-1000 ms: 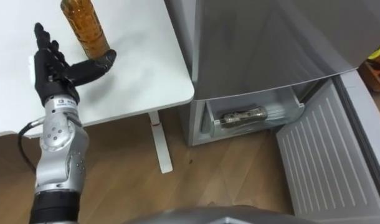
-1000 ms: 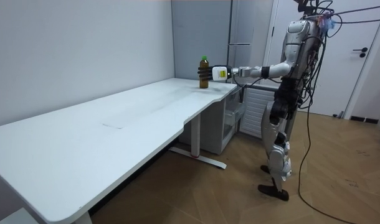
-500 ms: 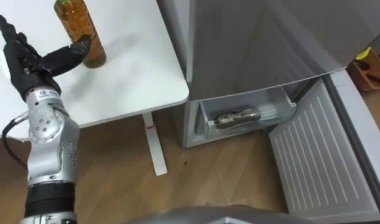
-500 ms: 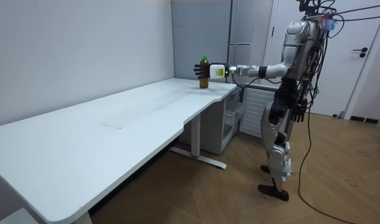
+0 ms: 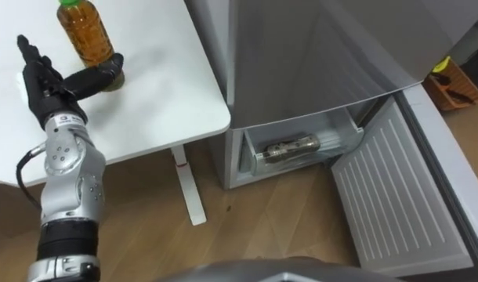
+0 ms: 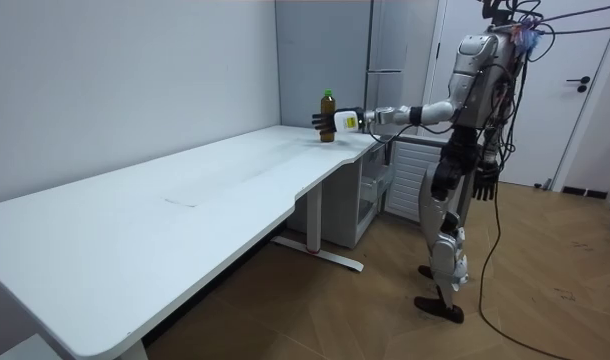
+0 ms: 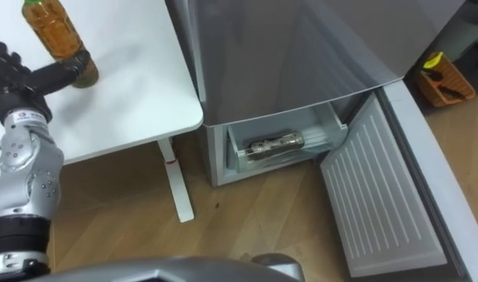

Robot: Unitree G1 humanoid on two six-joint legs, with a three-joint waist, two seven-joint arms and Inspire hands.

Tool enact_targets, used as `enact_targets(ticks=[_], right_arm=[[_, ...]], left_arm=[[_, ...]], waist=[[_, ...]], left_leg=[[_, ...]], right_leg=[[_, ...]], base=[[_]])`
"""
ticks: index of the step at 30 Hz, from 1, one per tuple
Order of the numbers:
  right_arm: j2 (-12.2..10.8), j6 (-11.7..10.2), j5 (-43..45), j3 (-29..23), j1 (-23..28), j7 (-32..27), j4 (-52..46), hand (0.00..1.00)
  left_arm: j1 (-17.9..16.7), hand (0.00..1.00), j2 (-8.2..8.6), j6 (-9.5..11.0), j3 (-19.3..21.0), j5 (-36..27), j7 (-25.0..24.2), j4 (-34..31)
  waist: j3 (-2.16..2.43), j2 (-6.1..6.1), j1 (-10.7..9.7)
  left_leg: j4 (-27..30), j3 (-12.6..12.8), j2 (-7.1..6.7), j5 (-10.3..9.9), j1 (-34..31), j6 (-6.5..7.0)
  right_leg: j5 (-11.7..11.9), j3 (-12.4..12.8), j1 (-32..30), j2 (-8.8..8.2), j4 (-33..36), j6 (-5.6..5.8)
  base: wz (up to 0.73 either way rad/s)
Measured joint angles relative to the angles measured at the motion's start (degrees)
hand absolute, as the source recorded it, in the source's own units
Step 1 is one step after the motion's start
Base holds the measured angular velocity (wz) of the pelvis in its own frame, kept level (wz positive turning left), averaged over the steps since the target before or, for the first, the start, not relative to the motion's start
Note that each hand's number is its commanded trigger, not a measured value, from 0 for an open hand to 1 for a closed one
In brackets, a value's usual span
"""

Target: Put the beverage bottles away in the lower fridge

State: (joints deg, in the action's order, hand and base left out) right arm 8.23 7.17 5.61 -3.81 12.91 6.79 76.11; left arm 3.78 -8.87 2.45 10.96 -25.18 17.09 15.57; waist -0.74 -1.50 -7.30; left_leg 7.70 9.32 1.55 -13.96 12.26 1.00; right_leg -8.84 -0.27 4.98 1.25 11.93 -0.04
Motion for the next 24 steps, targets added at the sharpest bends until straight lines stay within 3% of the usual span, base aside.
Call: enact_targets(ticks=[5,9,13,17,24], right_arm=[[0.01,0.42,0.0,-1.06,-0.31,1.58,-0.1,0.0],[0.15,0.41,0.4,-2.57,-0.34,1.52,-0.53,0.0],[0.24,0.38,2.2,-2.63,-0.53,1.82,-0.82,0.0],[0.36,0.39,2.86,-2.63,-0.52,2.09,-0.89,0.0],[0.42,0.27,3.96,-2.68,-1.15,2.04,-1.02,0.0]], left_arm=[[2.52,0.0,-0.26,-1.28,0.01,-5.92,-2.07,5.02],[5.45,0.0,-2.09,-2.53,0.07,-6.06,-3.08,8.78],[5.5,0.0,-3.54,-3.2,0.09,-6.13,-4.93,9.2],[5.51,0.0,-3.8,-3.68,0.1,-6.39,-5.66,9.23],[5.81,0.0,-4.03,-3.83,0.22,-6.46,-5.55,9.22]], waist=[[0.21,0.53,-0.4],[0.32,1.36,-0.42],[0.35,2.19,-0.64],[0.36,3.03,-0.7],[0.38,3.02,-0.86]], left_leg=[[0.03,0.16,-0.04,0.0,0.0,0.0],[-0.03,0.29,-0.01,0.0,0.33,0.0],[-0.05,0.48,0.07,-0.09,0.32,0.0],[-0.05,0.47,0.08,-0.13,0.29,0.0],[0.04,0.38,0.02,-0.13,0.34,0.0]], right_leg=[[0.1,0.5,-0.21,0.11,0.09,-0.08],[0.13,1.29,-0.23,0.35,0.3,-0.08],[0.13,1.61,-0.33,0.48,0.37,-0.08],[0.12,1.62,-0.36,0.49,0.4,-0.07],[0.12,1.71,-0.26,0.47,0.4,-0.07]], base=[[-0.04],[-0.08],[-0.03],[0.0],[0.0]])
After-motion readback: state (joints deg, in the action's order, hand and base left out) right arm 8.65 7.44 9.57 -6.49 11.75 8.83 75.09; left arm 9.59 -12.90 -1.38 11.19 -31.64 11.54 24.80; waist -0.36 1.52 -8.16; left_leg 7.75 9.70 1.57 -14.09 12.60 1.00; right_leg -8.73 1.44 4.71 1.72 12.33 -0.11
